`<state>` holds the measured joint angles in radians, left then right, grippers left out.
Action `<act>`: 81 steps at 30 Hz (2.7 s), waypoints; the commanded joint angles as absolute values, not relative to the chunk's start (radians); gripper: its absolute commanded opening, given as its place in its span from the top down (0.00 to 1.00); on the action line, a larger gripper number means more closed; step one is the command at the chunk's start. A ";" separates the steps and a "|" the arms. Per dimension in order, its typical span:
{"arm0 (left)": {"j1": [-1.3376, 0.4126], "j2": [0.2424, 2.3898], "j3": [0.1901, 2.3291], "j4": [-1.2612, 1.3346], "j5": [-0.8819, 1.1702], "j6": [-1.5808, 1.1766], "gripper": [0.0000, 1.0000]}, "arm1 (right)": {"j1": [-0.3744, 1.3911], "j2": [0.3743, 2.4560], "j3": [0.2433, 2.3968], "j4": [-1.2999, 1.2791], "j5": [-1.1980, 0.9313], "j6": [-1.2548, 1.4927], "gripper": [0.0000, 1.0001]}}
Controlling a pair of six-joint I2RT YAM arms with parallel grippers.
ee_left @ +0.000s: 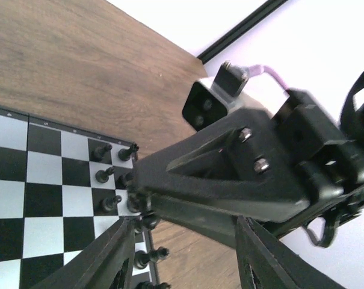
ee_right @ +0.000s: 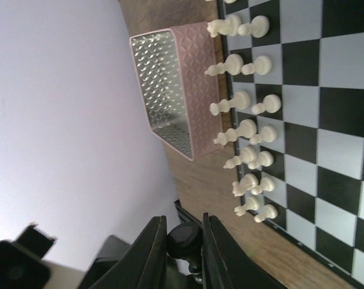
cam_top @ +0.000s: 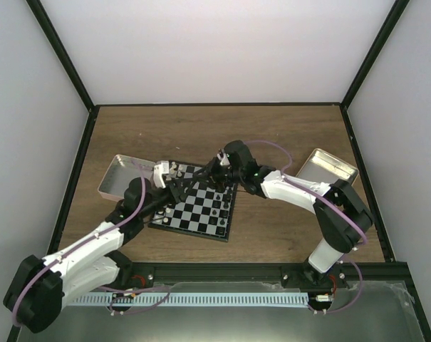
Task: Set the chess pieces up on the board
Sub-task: Pick up the chess piece from the chessboard, then place the chess piece on the chessboard.
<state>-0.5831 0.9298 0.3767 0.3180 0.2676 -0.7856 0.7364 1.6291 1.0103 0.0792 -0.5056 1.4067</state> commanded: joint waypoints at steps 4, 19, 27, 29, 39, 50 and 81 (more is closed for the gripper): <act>-0.587 1.004 0.338 0.468 0.319 -0.857 0.59 | 0.737 1.594 0.989 0.177 -0.554 1.504 0.85; -0.588 1.028 0.337 0.501 0.265 -0.854 0.79 | 0.736 1.585 0.989 0.180 -0.584 1.491 0.85; -0.588 1.035 0.339 0.507 0.243 -0.848 0.88 | 0.736 1.583 0.978 0.183 -0.608 1.478 0.85; -0.587 1.039 0.340 0.508 0.241 -0.844 0.90 | 0.736 1.583 0.977 0.185 -0.614 1.473 0.85; -0.587 1.037 0.373 0.406 0.233 -0.814 0.96 | 0.737 1.569 0.984 0.141 -0.572 1.405 0.82; -0.587 1.045 0.492 -0.122 0.331 -0.748 0.96 | 0.721 1.479 0.982 0.003 -0.360 1.244 0.42; -0.865 1.666 1.086 -0.943 0.353 -0.437 0.96 | 0.653 0.968 0.655 -0.260 0.319 0.942 0.32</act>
<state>-0.8501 1.6272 1.0370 -0.8745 0.3649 -0.4618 0.6624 1.0046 0.6678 -0.2565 0.2523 0.9642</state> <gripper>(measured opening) 0.082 0.681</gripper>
